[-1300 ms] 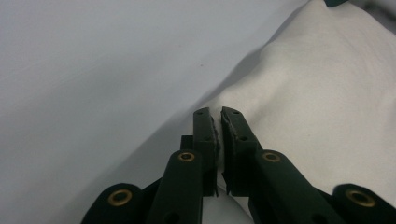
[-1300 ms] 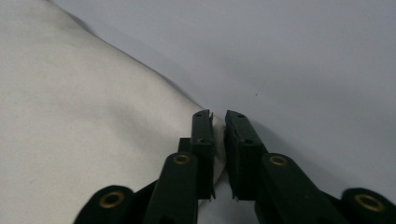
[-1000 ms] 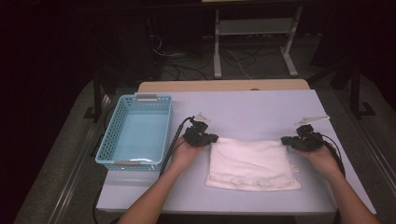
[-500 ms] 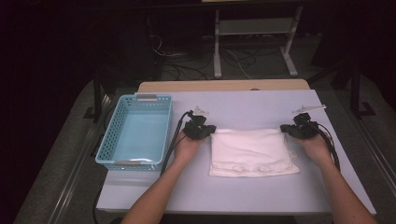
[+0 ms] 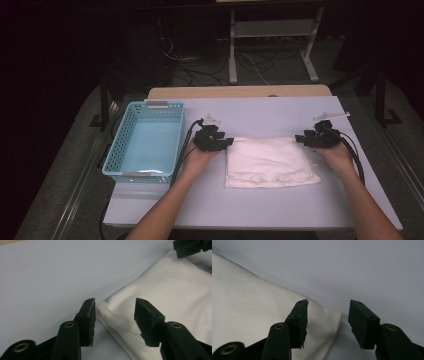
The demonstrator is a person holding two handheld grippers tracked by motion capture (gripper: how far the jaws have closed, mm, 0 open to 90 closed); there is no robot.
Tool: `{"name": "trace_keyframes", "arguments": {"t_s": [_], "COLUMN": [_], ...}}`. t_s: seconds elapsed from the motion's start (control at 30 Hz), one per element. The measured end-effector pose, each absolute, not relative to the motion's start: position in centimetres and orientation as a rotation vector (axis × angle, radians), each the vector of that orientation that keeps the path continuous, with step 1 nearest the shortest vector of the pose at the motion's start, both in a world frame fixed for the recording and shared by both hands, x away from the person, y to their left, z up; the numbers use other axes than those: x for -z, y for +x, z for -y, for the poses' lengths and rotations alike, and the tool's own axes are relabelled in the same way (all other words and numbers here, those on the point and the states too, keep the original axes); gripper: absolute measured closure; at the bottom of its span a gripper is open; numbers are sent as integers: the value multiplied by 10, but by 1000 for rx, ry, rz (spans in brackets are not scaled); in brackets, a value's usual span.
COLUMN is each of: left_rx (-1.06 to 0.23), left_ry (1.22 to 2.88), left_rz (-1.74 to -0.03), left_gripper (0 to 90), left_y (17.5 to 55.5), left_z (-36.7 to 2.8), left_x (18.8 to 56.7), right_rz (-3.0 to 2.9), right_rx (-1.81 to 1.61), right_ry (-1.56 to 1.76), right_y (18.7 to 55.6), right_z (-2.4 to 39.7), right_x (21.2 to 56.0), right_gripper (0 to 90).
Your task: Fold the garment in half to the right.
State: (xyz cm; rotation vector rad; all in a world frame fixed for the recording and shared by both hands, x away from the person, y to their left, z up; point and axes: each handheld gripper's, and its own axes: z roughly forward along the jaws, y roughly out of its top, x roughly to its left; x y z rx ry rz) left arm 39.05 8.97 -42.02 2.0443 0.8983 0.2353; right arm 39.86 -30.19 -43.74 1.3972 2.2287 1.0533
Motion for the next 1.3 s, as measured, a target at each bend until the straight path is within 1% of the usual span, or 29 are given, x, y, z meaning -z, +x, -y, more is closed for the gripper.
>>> {"name": "trace_keyframes", "arguments": {"t_s": [0.13, 0.17, 0.27, 0.37, 0.6, 0.87, 0.93, 1.03, 1.17, 1.3], "left_rx": [-197, -188, -173, -156, -132, -103, -98, -111, -106, -97], "left_ry": [2060, 2066, 2078, 2088, 2120, 2188, 2209, 2236, 2243, 2229], "left_rz": [-865, -856, -827, -803, -765, -743, -737, -723, -723, -731], "left_gripper": [485, 485, 486, 491, 547, 611, 613, 659, 811, 849], "left_y": [373, 369, 355, 342, 317, 310, 310, 310, 312, 310], "left_z": [-92, -92, -91, -91, -94, -88, -86, -84, -85, -84], "left_x": [418, 418, 419, 421, 429, 440, 443, 446, 445, 440], "right_rz": [-2236, -2227, -2216, -2222, -2235, -2231, -2231, -2232, -2232, -2231], "right_rx": [-1109, -1108, -1118, -1132, -1130, -1131, -1129, -1128, -1128, -1128], "right_ry": [1385, 1383, 1363, 1353, 1345, 1349, 1350, 1354, 1358, 1358], "right_y": [395, 394, 390, 386, 383, 383, 383, 383, 384, 384], "right_z": [301, 301, 300, 299, 300, 301, 302, 302, 302, 302], "right_x": [432, 431, 428, 426, 428, 428, 428, 428, 429, 429], "right_gripper": [426, 403, 386, 384, 380, 380, 380, 380, 380, 380]}}
